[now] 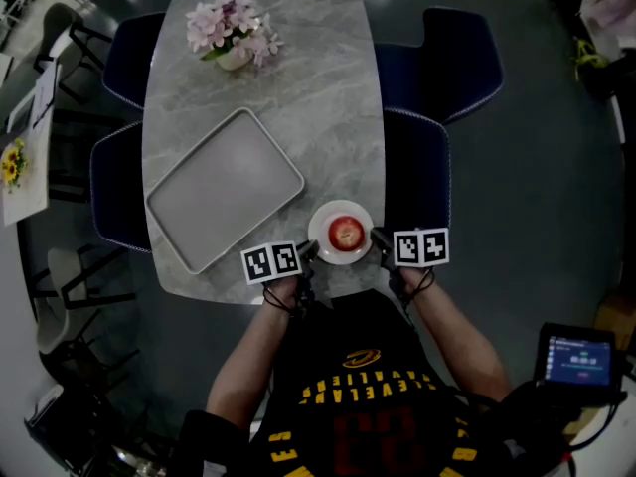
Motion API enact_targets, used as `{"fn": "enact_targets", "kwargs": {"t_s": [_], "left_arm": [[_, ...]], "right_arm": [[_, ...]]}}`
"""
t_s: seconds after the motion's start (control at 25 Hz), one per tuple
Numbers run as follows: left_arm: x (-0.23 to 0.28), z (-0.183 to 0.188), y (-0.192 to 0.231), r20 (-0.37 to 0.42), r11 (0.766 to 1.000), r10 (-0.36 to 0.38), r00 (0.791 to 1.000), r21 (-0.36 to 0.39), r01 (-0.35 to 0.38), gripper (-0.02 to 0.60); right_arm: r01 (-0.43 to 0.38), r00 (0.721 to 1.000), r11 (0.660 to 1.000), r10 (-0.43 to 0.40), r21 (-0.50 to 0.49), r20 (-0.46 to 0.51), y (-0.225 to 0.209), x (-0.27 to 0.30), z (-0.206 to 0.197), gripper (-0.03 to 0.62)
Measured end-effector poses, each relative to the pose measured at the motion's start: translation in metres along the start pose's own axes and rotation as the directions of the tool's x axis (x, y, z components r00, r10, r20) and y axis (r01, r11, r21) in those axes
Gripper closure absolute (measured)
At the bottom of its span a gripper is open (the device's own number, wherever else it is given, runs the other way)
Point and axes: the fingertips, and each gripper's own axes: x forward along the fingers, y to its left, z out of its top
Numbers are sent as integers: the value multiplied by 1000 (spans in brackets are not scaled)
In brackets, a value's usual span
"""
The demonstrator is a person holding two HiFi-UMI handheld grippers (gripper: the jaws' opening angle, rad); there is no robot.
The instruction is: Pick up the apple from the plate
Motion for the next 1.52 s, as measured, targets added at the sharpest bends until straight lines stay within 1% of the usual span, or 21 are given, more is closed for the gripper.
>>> {"fn": "enact_targets", "kwargs": {"t_s": [0.28, 0.52, 0.96, 1.24, 1.52], "left_arm": [[3, -2, 9, -3, 1000, 12, 1000, -6, -12, 540], [5, -1, 10, -11, 1000, 19, 1000, -2, -19, 540], [4, -1, 10, -26, 1000, 22, 999, -20, -23, 540], [6, -1, 11, -36, 1000, 14, 999, -7, -14, 540], [13, -3, 15, -61, 1000, 8, 998, 29, -7, 538]], "right_arm": [[0, 1000, 1000, 0, 4, -12, -2, 9, -5, 563], [1, 1000, 1000, -1, 8, -19, -4, 11, -5, 563], [0, 999, 1000, 1, 17, -37, -5, 13, -5, 563], [0, 999, 1000, 1, 22, -37, -6, 15, -5, 563], [-23, 999, 999, 24, 36, -31, -11, 21, -8, 562]]}}
